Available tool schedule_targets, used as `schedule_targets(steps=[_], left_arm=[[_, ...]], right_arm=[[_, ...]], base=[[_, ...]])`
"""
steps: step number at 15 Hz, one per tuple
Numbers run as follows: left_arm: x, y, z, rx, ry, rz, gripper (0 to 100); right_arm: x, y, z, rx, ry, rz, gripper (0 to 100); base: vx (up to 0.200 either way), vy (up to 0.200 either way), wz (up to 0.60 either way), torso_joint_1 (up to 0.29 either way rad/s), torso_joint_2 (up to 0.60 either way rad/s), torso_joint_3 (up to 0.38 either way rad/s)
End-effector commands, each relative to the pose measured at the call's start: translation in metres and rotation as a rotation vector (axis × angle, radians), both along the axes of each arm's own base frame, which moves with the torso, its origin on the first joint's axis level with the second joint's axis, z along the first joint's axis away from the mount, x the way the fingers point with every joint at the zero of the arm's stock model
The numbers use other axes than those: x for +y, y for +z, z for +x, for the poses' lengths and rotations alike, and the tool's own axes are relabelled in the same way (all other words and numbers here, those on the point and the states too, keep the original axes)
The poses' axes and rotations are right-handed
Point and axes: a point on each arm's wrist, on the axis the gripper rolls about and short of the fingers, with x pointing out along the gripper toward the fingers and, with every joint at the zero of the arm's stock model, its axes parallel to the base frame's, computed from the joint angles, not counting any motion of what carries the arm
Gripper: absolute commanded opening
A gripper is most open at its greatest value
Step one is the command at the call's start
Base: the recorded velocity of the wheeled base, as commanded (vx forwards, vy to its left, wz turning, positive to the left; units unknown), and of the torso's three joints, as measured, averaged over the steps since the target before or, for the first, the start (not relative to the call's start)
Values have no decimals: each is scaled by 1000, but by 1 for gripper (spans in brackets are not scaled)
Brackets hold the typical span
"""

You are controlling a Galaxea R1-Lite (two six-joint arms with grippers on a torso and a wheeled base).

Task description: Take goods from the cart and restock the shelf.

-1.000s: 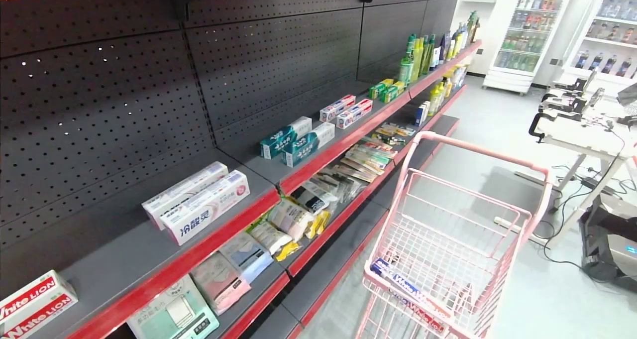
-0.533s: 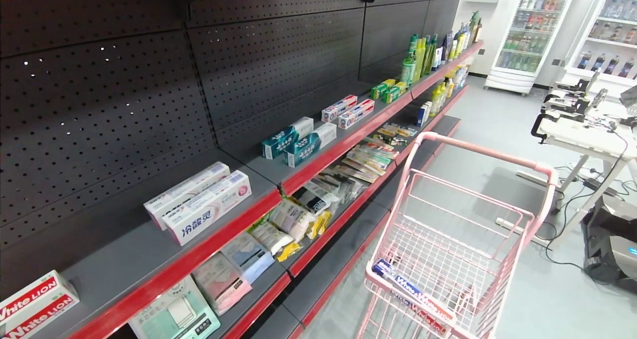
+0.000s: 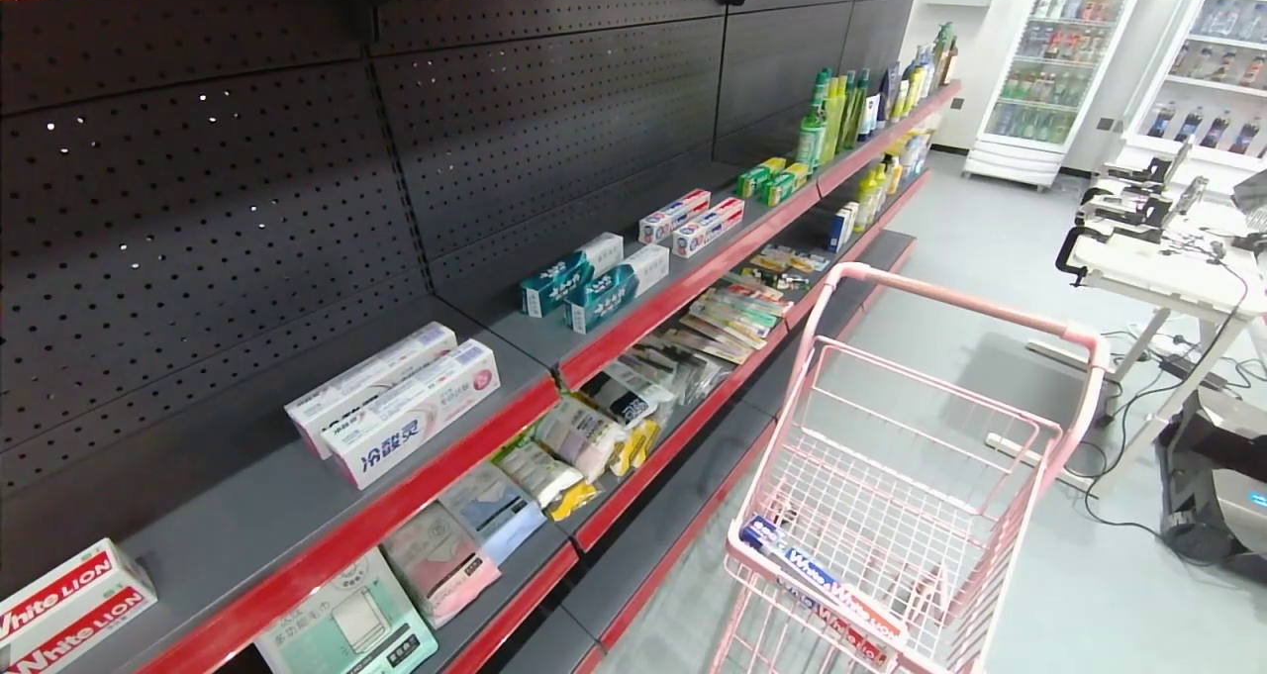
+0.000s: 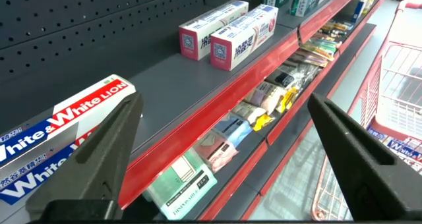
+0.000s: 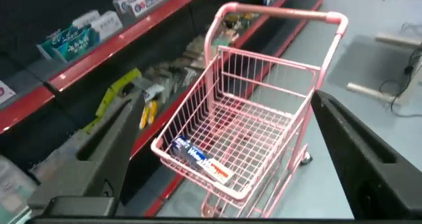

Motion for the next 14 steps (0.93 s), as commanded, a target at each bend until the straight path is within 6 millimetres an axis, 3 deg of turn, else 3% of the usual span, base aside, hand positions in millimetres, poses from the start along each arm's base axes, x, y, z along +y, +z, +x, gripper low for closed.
schedule_targets(steps=[1, 3, 5, 7, 11, 14], left_arm=[[0, 0, 0, 1, 0, -2, 100], [0, 0, 0, 1, 0, -2, 100], [0, 0, 0, 1, 0, -4, 100], [0, 0, 0, 1, 0, -4, 100], [0, 0, 0, 1, 0, -4, 100], [0, 0, 0, 1, 0, -4, 100]], right_arm=[[-13, 13, 145, 460, 51, 51, 100], [-15, -18, 168, 564, 94, -11, 100], [-27, -55, 199, 694, 249, -101, 100], [-33, -82, 224, 718, 334, -173, 100], [-34, -114, 249, 732, 553, -331, 100], [-42, -127, 266, 741, 594, -404, 100]], base=[[0, 0, 0, 0, 0, 0], [0, 0, 0, 0, 0, 0], [0, 0, 0, 0, 0, 0], [0, 0, 0, 0, 0, 0], [0, 0, 0, 0, 0, 0], [0, 0, 0, 0, 0, 0]])
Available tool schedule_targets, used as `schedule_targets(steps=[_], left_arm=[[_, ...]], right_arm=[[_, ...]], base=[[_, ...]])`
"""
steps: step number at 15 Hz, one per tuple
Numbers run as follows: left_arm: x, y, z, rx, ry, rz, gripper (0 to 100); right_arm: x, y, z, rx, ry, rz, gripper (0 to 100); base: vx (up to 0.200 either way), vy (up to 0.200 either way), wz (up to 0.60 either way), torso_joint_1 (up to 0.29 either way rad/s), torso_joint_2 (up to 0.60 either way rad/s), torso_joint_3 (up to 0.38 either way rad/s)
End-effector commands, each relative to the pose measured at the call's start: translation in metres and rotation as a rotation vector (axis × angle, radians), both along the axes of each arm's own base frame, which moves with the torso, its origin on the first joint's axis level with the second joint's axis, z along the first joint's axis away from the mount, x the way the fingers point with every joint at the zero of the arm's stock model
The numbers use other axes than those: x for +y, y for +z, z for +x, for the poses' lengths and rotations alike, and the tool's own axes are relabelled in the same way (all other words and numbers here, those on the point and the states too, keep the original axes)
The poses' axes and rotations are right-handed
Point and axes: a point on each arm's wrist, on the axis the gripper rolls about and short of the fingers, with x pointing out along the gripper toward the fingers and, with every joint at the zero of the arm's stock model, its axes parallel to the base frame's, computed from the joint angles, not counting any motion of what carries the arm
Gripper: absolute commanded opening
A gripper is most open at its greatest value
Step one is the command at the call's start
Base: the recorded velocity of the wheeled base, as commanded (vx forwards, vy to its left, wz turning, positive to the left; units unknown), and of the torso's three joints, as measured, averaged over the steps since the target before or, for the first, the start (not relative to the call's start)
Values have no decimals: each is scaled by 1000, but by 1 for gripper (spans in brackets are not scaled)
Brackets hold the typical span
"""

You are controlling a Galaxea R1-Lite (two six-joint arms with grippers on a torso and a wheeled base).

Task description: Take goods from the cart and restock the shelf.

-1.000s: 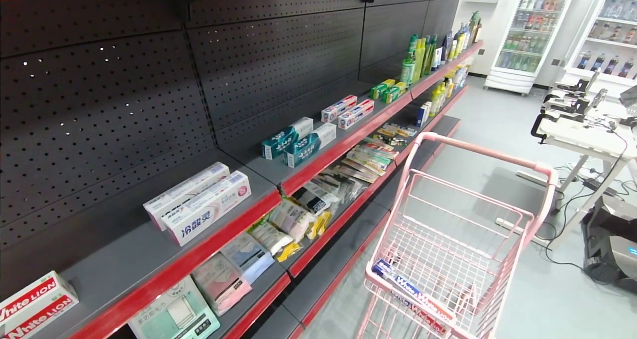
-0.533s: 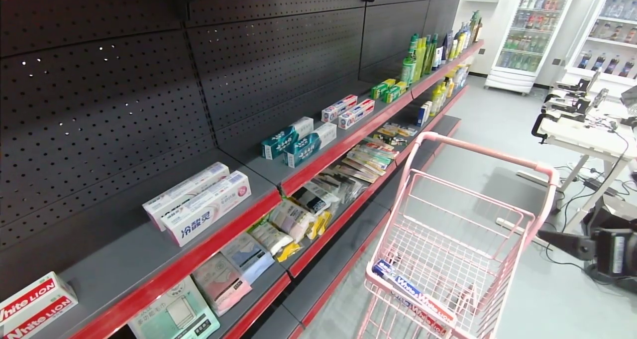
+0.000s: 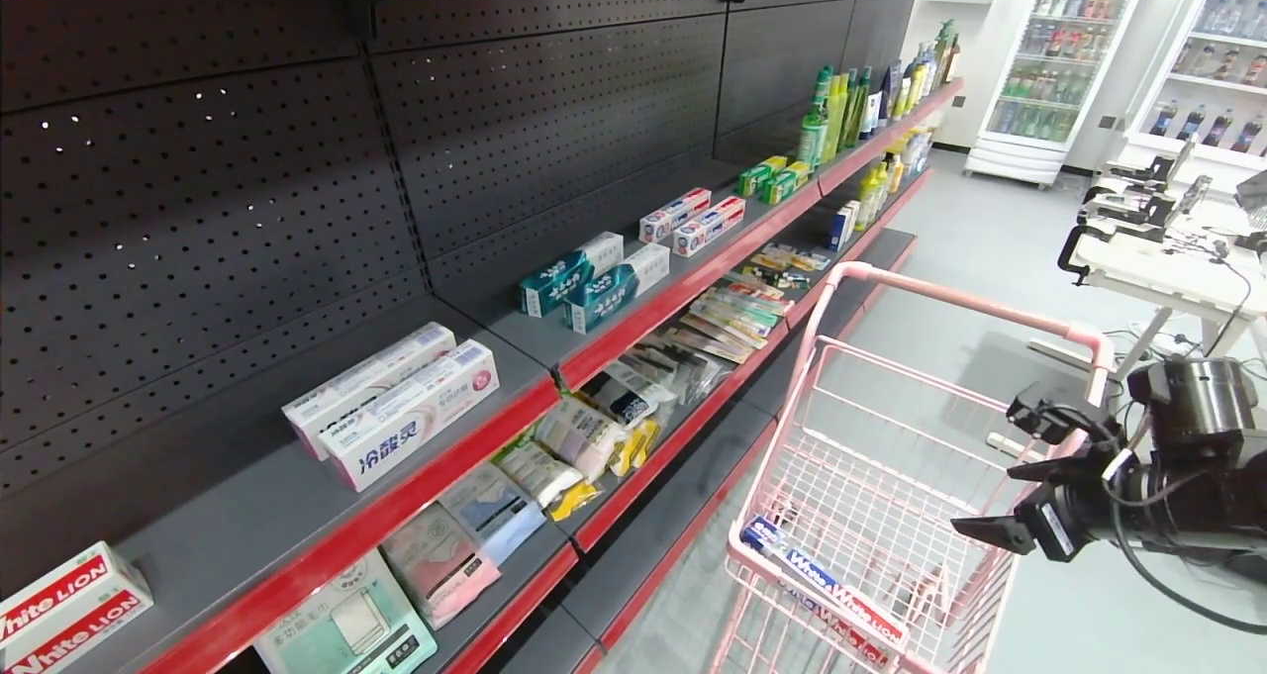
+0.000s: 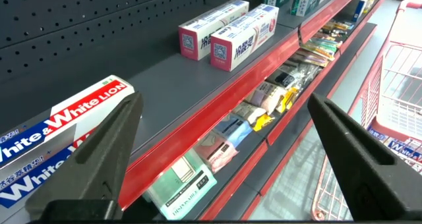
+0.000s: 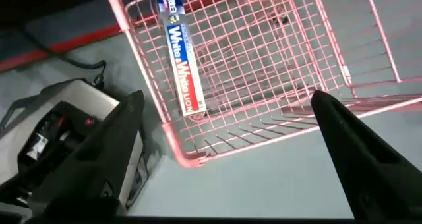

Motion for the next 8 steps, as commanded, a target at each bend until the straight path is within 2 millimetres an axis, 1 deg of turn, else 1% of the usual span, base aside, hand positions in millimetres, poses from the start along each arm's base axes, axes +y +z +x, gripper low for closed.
schedule_targets(steps=[1, 4, 8], left_arm=[[0, 0, 0, 1, -1, 0, 100], [0, 0, 0, 1, 0, 0, 100], [0, 0, 0, 1, 0, 0, 100]], right_arm=[[-8, -27, 15, 78, 8, 15, 100], [-6, -34, 15, 100, 21, 23, 100], [-5, -36, 15, 103, 35, 15, 100]], base=[[0, 0, 0, 0, 0, 0], [0, 0, 0, 0, 0, 0], [0, 0, 0, -132, 290, 151]])
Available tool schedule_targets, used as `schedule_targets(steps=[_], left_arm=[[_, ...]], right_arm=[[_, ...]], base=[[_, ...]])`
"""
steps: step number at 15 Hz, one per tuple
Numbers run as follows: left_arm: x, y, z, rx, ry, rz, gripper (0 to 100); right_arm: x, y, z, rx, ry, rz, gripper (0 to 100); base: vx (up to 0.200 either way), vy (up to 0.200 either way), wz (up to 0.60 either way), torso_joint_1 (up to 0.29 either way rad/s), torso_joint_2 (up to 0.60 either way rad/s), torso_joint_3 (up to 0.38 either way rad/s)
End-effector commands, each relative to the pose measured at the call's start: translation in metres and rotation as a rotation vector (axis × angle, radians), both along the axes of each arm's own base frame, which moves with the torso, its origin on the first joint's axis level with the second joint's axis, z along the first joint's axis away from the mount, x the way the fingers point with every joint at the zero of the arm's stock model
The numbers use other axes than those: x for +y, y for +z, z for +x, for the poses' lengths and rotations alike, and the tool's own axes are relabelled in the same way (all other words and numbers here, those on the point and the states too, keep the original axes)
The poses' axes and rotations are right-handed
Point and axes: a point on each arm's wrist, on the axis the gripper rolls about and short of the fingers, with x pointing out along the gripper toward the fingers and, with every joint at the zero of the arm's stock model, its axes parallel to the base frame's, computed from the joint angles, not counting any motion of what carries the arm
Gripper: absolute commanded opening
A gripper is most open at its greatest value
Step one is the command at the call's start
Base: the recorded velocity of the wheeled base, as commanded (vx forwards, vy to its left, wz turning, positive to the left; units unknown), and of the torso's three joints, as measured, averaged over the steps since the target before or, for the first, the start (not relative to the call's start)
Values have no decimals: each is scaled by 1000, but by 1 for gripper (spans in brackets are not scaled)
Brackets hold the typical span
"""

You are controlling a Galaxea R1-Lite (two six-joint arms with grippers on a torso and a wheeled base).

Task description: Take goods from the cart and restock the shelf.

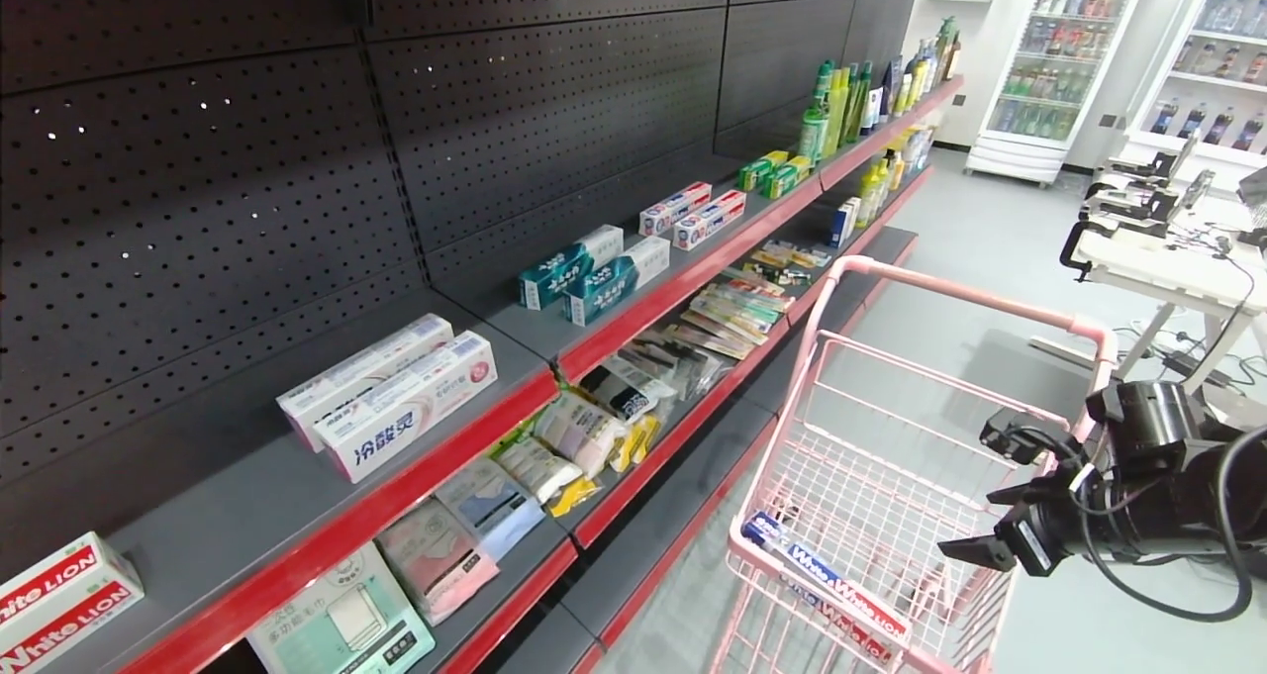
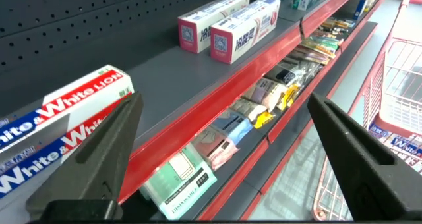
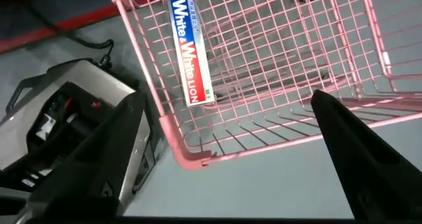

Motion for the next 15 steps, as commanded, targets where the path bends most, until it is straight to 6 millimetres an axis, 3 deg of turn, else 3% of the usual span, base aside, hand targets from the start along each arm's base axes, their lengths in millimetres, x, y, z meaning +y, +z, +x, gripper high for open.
schedule_targets(steps=[1, 15], left_arm=[[0, 0, 0, 1, 0, 0, 100], [0, 0, 0, 1, 0, 0, 100]], right_arm=[[0, -2, 0, 7, 6, -1, 100], [0, -11, 22, -21, 81, -46, 100]], base=[[0, 0, 0, -154, 339, 178], [0, 0, 0, -159, 343, 185]])
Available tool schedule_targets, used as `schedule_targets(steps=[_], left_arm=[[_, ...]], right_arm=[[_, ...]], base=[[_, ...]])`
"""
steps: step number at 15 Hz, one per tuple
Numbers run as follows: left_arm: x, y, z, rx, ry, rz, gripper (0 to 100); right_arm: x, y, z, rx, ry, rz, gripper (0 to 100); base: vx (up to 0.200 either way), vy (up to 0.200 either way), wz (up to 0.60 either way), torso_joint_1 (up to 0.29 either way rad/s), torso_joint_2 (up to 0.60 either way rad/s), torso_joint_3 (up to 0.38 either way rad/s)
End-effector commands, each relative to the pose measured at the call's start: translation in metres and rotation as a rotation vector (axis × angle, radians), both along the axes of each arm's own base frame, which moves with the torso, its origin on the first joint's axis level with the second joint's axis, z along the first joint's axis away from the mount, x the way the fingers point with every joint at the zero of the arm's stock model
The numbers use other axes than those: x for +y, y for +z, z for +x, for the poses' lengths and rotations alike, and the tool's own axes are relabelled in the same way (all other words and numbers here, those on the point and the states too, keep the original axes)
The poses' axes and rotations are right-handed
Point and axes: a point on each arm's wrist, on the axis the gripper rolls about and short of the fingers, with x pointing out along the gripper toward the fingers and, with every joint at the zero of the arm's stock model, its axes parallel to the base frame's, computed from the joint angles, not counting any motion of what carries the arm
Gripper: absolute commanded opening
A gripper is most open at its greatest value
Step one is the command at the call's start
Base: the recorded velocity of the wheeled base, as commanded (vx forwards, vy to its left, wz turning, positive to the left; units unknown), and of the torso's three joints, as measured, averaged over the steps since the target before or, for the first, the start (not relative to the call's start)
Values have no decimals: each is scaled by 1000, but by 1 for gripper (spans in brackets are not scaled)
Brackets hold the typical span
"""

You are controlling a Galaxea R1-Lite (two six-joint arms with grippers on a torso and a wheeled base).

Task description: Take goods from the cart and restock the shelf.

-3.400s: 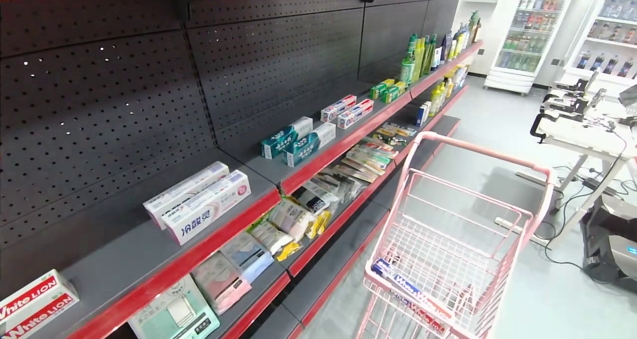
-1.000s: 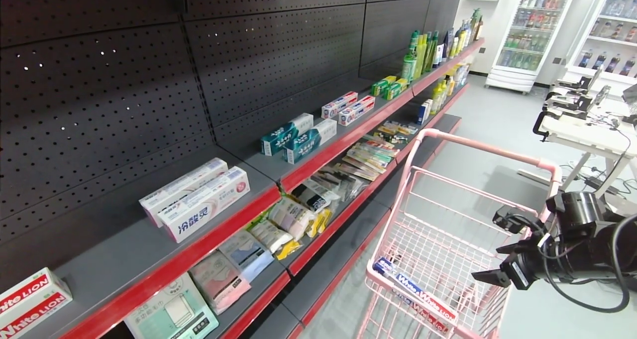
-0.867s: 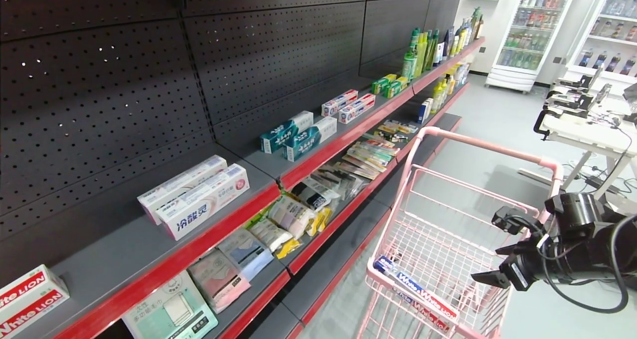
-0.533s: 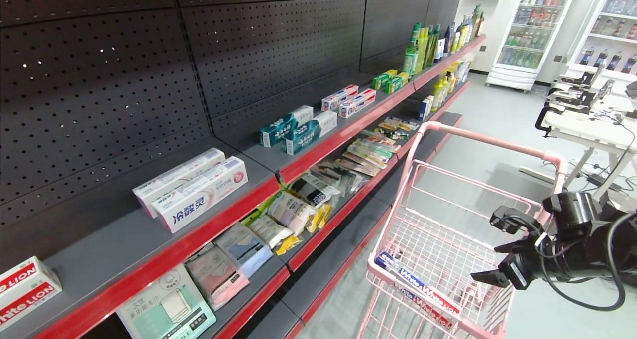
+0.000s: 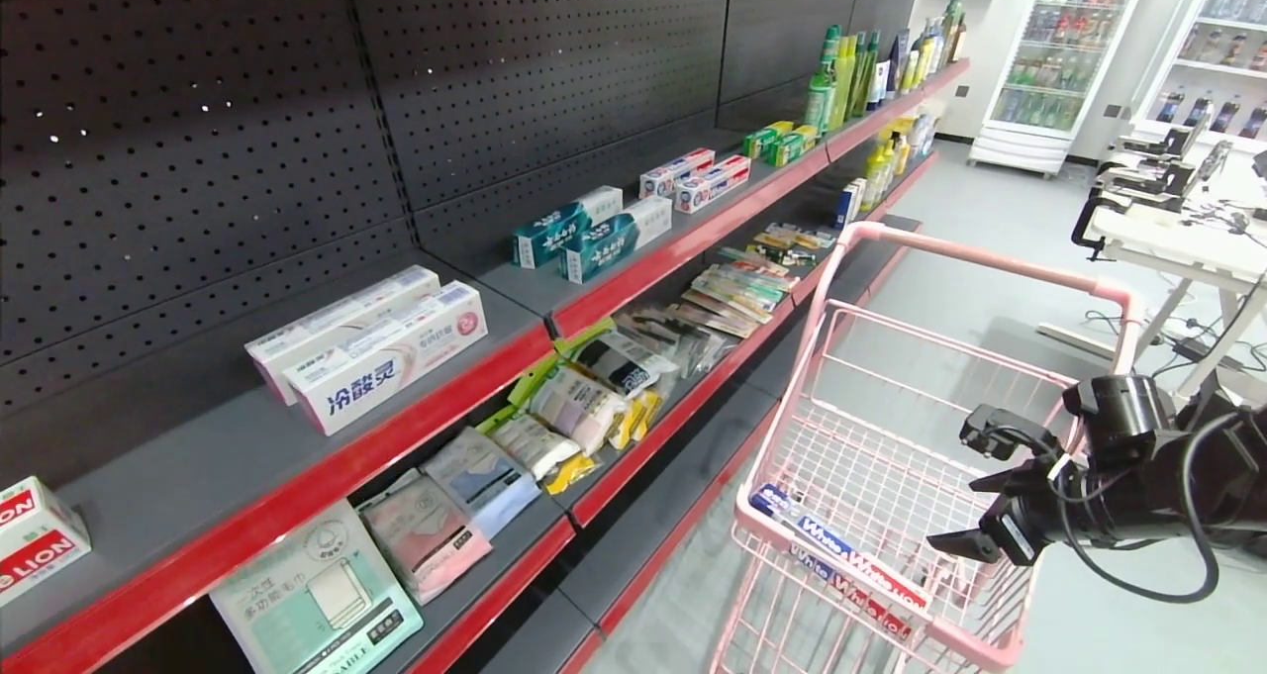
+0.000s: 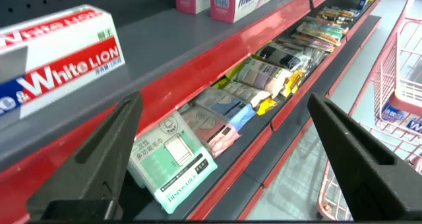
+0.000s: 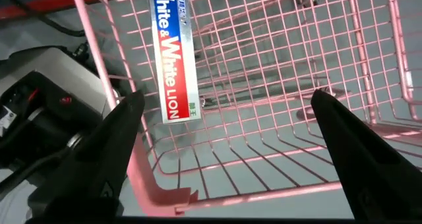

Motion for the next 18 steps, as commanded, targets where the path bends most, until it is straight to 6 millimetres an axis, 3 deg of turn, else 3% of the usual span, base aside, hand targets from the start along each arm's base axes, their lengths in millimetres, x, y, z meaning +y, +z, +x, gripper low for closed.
schedule_targets(steps=[1, 10, 13, 18], left_arm=[[0, 0, 0, 1, 0, 0, 100], [0, 0, 0, 1, 0, 0, 100], [0, 0, 0, 1, 0, 0, 100], [0, 0, 0, 1, 0, 0, 100]], right_arm=[[-1, -2, 5, -2, 1, 0, 100], [2, -3, 16, -19, 25, 26, 100], [3, 1, 25, -54, 84, 106, 100], [14, -30, 37, -5, 201, 201, 100]], base=[[0, 0, 0, -154, 359, 203], [0, 0, 0, -208, 471, 264], [0, 0, 0, -71, 167, 92], [0, 0, 0, 0, 0, 0]])
